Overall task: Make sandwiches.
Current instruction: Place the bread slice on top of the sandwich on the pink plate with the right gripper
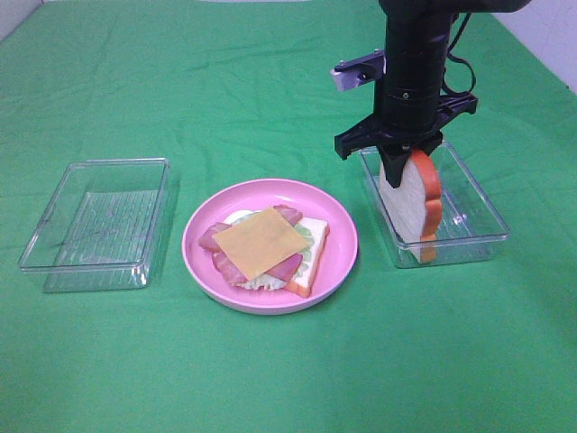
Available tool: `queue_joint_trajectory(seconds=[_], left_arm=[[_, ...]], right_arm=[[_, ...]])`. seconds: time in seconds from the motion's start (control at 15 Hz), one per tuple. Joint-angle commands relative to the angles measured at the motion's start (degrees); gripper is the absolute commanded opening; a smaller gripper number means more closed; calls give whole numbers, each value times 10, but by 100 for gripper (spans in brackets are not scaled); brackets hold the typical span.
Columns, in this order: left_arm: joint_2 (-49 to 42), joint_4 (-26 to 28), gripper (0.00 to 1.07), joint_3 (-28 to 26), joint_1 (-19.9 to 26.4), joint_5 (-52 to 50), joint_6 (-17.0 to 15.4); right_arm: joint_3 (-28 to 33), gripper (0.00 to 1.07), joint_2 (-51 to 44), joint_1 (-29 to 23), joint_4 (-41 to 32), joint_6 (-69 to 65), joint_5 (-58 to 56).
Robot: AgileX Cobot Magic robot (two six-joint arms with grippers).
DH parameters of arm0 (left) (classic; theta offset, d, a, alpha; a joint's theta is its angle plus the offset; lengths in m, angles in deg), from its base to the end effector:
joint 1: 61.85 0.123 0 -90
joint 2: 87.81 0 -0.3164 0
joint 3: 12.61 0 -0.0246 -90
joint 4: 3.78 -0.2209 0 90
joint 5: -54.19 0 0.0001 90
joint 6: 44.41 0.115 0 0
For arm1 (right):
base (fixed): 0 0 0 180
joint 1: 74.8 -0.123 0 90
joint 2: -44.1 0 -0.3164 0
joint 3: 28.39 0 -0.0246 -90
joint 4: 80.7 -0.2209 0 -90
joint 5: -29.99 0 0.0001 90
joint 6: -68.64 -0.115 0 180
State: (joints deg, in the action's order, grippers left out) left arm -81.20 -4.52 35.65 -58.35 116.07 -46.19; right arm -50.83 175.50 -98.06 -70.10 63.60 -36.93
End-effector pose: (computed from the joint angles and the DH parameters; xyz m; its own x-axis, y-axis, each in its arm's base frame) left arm -0.0451 -0.0014 0.2548 -0.4473 -0.0524 -0.8928 -0.0824 0.9965 -0.0172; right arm 0.4072 0.1539 0.1988 -0.9214 -0.3802 -0.0805 -0.3635 0.9164 -0.1675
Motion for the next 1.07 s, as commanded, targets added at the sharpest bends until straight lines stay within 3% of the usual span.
queue_joint_trajectory(seconds=[0.07, 0.33, 0.53, 0.87, 1.07], left_arm=[[-7, 3, 101, 1, 1, -1, 1], [-7, 3, 101, 1, 1, -1, 1], [-7, 3, 101, 1, 1, -1, 1], [-7, 3, 101, 1, 1, -1, 1], [-7, 3, 101, 1, 1, -1, 1]], right_arm=[[1, 0, -30, 1, 9, 26, -7], [1, 0, -117, 0, -8, 74, -28], [1, 0, -176, 0, -68, 88, -14], [2, 0, -175, -1, -280, 135, -2], [2, 0, -147, -1, -359, 159, 7]])
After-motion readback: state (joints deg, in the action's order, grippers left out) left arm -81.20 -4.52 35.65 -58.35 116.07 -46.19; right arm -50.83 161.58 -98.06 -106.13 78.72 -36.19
